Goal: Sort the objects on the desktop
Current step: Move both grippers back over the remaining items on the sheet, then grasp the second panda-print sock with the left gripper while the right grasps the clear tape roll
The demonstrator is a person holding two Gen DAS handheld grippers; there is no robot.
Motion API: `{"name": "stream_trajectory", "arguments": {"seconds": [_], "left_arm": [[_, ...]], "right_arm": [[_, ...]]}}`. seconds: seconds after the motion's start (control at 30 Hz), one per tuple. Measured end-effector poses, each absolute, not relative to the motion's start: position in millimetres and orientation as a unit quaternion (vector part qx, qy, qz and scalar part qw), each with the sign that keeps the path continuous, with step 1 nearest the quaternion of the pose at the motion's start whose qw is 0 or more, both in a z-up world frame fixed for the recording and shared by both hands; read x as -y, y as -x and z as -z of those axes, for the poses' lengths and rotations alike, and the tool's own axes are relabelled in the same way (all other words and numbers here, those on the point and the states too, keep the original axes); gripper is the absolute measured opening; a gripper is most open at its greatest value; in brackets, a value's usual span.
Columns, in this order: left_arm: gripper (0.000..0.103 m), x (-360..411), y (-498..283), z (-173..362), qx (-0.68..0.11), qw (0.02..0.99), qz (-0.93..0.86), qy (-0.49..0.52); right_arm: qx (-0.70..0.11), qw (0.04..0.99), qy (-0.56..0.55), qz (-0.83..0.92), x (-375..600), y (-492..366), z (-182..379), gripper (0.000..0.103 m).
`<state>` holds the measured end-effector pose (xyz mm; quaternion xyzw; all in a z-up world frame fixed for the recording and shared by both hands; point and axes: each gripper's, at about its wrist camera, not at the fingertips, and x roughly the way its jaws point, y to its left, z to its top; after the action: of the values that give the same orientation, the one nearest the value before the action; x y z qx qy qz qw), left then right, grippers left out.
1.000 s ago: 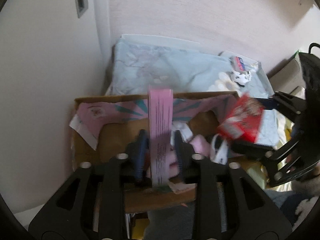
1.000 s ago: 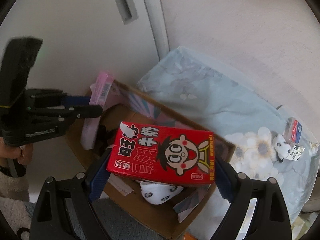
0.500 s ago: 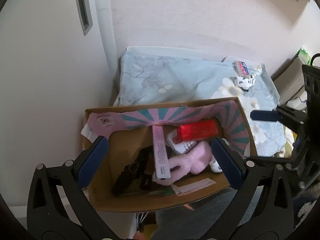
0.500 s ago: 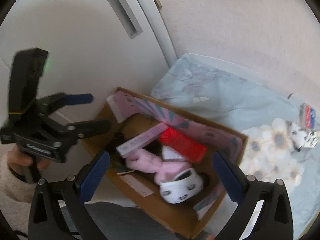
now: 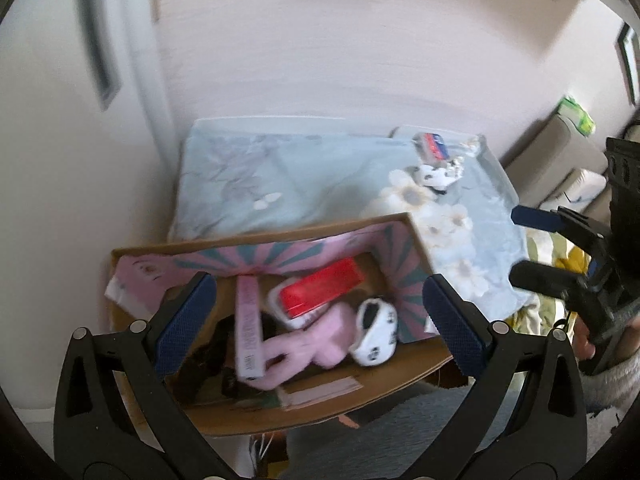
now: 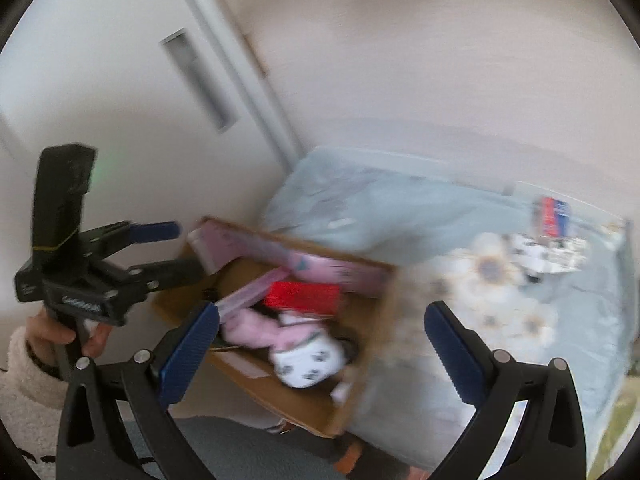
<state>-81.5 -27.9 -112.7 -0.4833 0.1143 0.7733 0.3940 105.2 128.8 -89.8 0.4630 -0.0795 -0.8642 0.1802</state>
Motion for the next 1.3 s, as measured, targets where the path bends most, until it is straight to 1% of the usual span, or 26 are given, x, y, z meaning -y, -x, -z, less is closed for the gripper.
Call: {"name": "stream_trajectory", "arguments": {"seconds": [0.17, 0.43, 0.6, 0.77, 0.9, 0.97, 1.0, 1.13, 1.17, 1.3], "left_arm": [[0.103, -12, 65, 100, -0.139, 0.424, -0.765, 0.465], [0.103, -109, 38, 86, -0.169, 0.47, -0.745, 0.442], [0.103, -182, 29, 104, -0.18, 0.465, -0.734, 0.46], [0.103, -242, 33, 149, -0.189, 0.438, -0.735, 0.481], [0.103, -273, 48, 201, -0.175, 0.386, -0.752, 0.504], [0.103, -282, 57, 226, -0.161, 0.373, -0.748, 0.525], [0.103, -287, 60, 237, -0.156, 0.369, -0.745, 0.533], [0.103, -301, 64, 262, -0.172, 0.358, -0.742, 0.54], [0.103, -303, 65, 266, -0.176, 0.357, -0.743, 0.538], [0.103, -312, 67, 272, -0.194, 0.347, -0.752, 0.526]], "right_arm": [[0.085, 0.126, -0.46, 0.875, -181, -116, 87, 0.103], [0.025, 0.042, -0.45, 0.892, -282, -126, 67, 0.103], [0.006, 0.025, -0.459, 0.888, -340, -107, 69, 0.103], [-0.002, 0.022, -0.48, 0.877, -386, -65, 105, 0.102], [-0.015, 0.01, -0.512, 0.859, -405, -23, 158, 0.102], [-0.014, 0.02, -0.526, 0.85, -409, -3, 186, 0.096], [-0.016, 0.023, -0.532, 0.846, -410, 5, 200, 0.095], [-0.021, 0.036, -0.55, 0.834, -411, 32, 239, 0.082], [-0.021, 0.039, -0.554, 0.832, -411, 36, 245, 0.081], [-0.024, 0.051, -0.558, 0.828, -408, 50, 259, 0.08]]}}
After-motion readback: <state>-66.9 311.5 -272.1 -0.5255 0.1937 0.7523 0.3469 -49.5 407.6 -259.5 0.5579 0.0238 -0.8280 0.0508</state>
